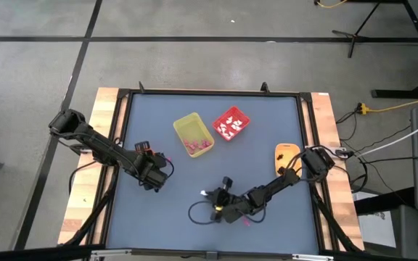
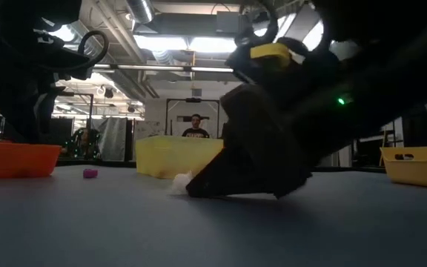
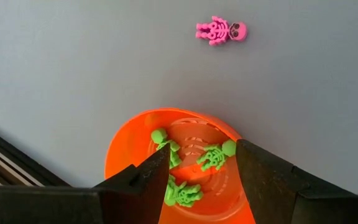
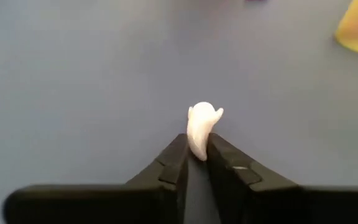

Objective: Sort Halloween decoration
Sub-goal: Put the white ghost toy into the red bin

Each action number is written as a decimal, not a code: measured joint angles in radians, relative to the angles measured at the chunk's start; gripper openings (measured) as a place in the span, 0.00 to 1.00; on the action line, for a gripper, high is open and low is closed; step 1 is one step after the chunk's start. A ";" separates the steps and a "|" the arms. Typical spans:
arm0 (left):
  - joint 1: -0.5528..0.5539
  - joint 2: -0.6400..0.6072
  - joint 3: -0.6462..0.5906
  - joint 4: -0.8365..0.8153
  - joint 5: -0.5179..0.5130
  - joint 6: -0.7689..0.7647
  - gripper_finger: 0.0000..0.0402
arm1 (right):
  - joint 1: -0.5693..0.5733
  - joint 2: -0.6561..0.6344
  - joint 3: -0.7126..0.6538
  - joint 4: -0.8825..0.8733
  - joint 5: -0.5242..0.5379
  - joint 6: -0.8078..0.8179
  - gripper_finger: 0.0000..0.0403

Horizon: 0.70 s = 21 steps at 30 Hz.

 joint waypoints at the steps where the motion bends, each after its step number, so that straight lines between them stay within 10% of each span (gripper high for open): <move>1: 0.000 0.000 0.000 0.000 0.000 0.000 0.43 | -0.010 -0.001 0.000 0.002 -0.017 0.004 0.18; 21: 0.000 0.000 0.000 0.001 0.000 0.000 0.43 | -0.072 0.003 0.000 0.096 -0.156 0.017 0.48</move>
